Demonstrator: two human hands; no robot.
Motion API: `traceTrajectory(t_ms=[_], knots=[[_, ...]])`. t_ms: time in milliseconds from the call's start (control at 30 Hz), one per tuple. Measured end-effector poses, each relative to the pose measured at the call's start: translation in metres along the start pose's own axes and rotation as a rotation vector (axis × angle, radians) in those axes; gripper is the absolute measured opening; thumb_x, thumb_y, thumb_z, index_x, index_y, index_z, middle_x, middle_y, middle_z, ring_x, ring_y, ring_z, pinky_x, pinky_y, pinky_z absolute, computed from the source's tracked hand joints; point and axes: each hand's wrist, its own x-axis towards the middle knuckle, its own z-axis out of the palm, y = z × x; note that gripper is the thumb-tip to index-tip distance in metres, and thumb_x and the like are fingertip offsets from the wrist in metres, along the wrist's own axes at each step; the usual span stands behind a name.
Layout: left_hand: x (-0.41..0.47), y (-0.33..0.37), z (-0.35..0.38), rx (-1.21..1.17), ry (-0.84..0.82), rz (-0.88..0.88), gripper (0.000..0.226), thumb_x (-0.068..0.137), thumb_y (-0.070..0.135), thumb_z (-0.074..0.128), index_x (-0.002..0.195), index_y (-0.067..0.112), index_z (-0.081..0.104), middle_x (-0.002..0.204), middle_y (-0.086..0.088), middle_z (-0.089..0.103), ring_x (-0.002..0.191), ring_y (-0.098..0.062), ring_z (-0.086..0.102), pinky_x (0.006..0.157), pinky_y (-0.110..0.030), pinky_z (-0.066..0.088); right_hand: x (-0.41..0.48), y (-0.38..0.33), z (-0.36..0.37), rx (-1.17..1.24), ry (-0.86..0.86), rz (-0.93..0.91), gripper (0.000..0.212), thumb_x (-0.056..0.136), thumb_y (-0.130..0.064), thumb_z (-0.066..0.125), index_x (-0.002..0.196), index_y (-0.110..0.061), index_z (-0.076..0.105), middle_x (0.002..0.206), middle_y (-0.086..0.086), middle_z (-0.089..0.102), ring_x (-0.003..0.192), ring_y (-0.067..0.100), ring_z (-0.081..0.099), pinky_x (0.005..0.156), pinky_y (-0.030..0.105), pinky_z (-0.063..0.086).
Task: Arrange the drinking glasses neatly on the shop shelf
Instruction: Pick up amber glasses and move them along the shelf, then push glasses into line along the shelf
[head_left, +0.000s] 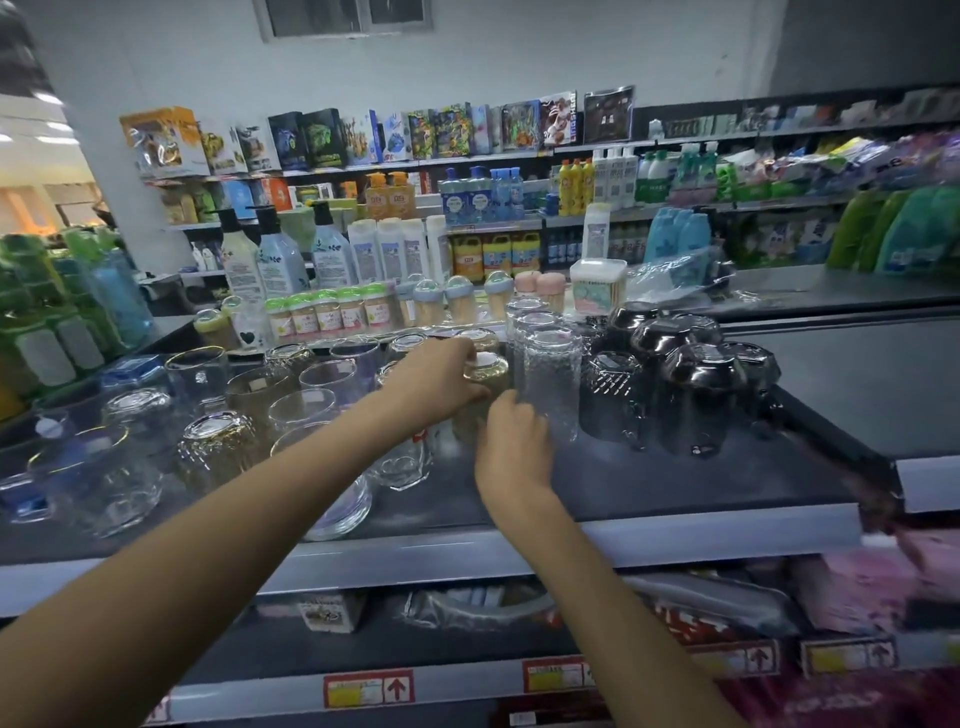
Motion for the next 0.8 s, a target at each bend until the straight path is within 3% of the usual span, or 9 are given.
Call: traceTrajectory(t_ms=[267, 400, 533, 633, 800], knots=[[-0.002, 0.003, -0.004, -0.096, 0.046, -0.037, 0.057, 0.085, 0.04, 0.081, 0.13, 0.009, 0.066, 0.123, -0.013, 0.071, 0.114, -0.031, 0.065, 0.088, -0.036, 0.05, 0.0, -0.002, -0.002, -0.076, 0.008, -0.008, 0.034, 0.107, -0.007, 0.045, 0.139, 0.005, 0.048, 0.124, 0.017, 0.07, 0.115, 0.033, 0.067, 0.087, 0.04, 0.053], [-0.001, 0.003, -0.006, -0.135, 0.038, -0.078, 0.051, 0.083, 0.04, 0.083, 0.123, 0.011, 0.07, 0.105, -0.011, 0.076, 0.098, -0.025, 0.071, 0.079, -0.032, 0.051, 0.0, -0.003, -0.003, -0.066, 0.019, -0.012, 0.032, 0.106, -0.005, 0.046, 0.137, 0.005, 0.049, 0.122, 0.018, 0.07, 0.114, 0.035, 0.067, 0.085, 0.041, 0.053], [-0.001, 0.003, -0.004, -0.141, 0.044, -0.089, 0.049, 0.083, 0.039, 0.083, 0.121, 0.011, 0.07, 0.109, -0.011, 0.074, 0.1, -0.025, 0.069, 0.076, -0.031, 0.048, 0.0, -0.003, -0.006, -0.065, 0.012, -0.01, 0.032, 0.105, 0.0, 0.041, 0.136, 0.005, 0.049, 0.123, 0.018, 0.069, 0.115, 0.034, 0.066, 0.086, 0.041, 0.053], [-0.007, 0.005, -0.006, -0.139, 0.049, -0.074, 0.047, 0.086, 0.037, 0.08, 0.123, 0.012, 0.069, 0.114, -0.01, 0.073, 0.106, -0.027, 0.067, 0.084, -0.034, 0.051, -0.004, -0.002, -0.008, -0.026, 0.036, -0.005, 0.03, 0.105, 0.0, 0.042, 0.133, 0.003, 0.052, 0.121, 0.016, 0.07, 0.113, 0.032, 0.067, 0.085, 0.039, 0.053], [-0.037, 0.002, -0.038, -0.183, 0.098, -0.017, 0.029, 0.088, 0.03, 0.076, 0.114, 0.018, 0.074, 0.101, -0.003, 0.075, 0.095, -0.021, 0.069, 0.085, -0.037, 0.057, -0.016, 0.006, -0.018, 0.177, 0.042, -0.094, 0.019, 0.104, -0.012, 0.053, 0.12, -0.005, 0.062, 0.112, 0.017, 0.071, 0.105, 0.037, 0.066, 0.08, 0.042, 0.051]])
